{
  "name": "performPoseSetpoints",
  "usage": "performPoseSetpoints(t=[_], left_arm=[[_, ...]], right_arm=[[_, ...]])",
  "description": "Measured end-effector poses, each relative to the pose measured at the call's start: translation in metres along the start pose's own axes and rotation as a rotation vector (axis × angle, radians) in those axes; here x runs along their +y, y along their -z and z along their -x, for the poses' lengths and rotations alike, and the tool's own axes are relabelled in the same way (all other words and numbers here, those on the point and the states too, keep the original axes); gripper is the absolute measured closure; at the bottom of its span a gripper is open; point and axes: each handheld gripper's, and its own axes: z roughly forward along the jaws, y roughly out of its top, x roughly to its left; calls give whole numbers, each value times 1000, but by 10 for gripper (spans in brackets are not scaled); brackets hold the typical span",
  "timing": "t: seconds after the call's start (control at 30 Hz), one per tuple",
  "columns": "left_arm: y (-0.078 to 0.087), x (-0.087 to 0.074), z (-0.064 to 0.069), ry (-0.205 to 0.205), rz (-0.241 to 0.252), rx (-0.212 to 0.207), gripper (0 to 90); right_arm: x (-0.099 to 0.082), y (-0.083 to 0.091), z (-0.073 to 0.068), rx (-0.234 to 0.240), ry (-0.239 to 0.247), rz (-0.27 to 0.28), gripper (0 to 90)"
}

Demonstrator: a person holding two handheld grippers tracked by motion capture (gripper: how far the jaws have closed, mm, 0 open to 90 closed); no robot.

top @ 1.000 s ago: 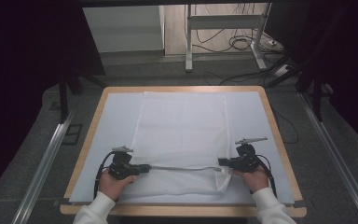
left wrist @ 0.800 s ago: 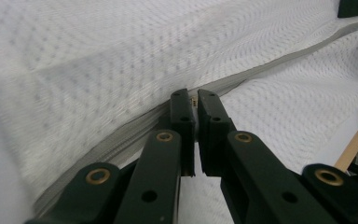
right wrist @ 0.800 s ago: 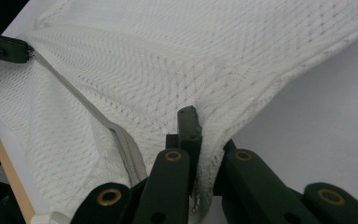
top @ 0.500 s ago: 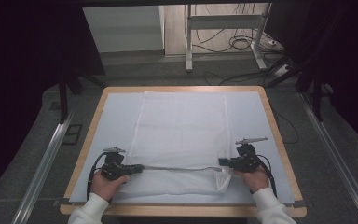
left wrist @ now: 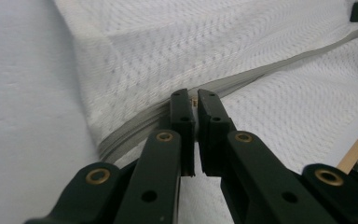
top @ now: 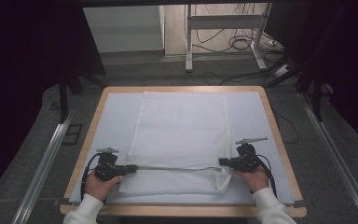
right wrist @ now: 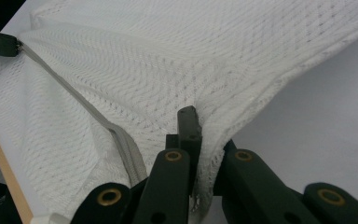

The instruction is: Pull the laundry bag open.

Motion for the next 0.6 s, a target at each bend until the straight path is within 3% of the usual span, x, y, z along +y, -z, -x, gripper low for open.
performPoseSetpoints(t=[0.6], left_arm=[[23, -13, -21, 48, 41, 23, 865]], right_arm=[[0, 0, 2, -2, -2, 0, 884]])
